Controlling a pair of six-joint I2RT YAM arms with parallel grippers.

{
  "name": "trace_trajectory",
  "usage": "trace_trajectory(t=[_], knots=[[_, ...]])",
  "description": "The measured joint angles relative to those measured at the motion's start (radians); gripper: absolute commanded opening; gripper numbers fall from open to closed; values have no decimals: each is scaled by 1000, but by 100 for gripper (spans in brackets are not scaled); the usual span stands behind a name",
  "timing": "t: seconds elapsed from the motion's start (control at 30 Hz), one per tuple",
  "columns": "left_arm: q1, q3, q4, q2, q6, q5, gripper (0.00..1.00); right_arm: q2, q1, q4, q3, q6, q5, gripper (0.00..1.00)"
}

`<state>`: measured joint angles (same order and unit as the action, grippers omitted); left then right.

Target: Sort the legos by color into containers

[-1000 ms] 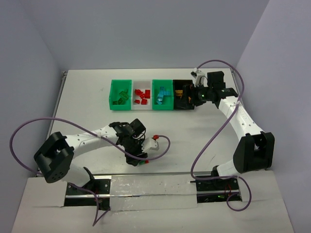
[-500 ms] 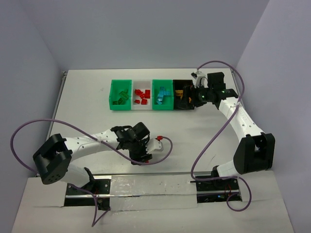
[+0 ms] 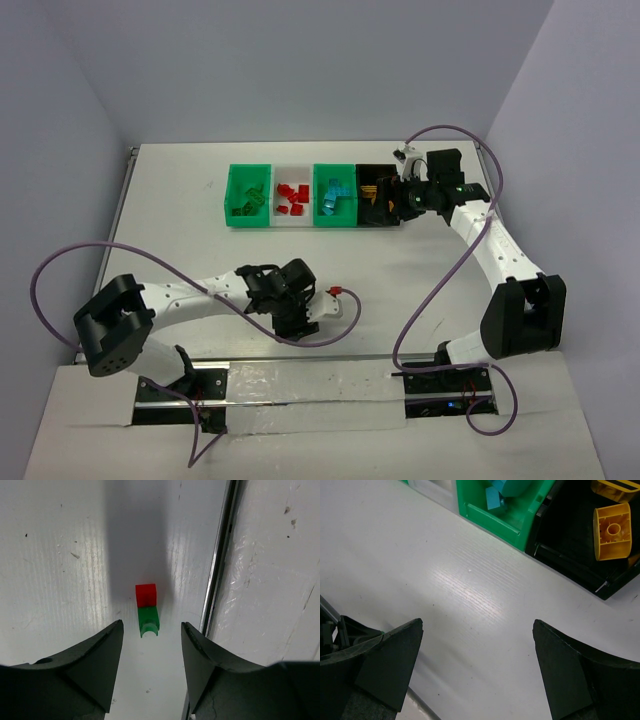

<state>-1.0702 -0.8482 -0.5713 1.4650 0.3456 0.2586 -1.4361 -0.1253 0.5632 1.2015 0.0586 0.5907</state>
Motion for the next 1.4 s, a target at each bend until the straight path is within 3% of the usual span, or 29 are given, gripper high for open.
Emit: trace_trajectory(t=[0.7,1.23,1.4], knots=[[-8,0,34,67,-3,-20,52,0,0,0,0,3,0,97],[-8,0,37,74,-6,-28,25,0,0,0,0,3,0,97],[-8,0,47,70,-14,-56,10,-1,0,-1,0,-3,-3,97]])
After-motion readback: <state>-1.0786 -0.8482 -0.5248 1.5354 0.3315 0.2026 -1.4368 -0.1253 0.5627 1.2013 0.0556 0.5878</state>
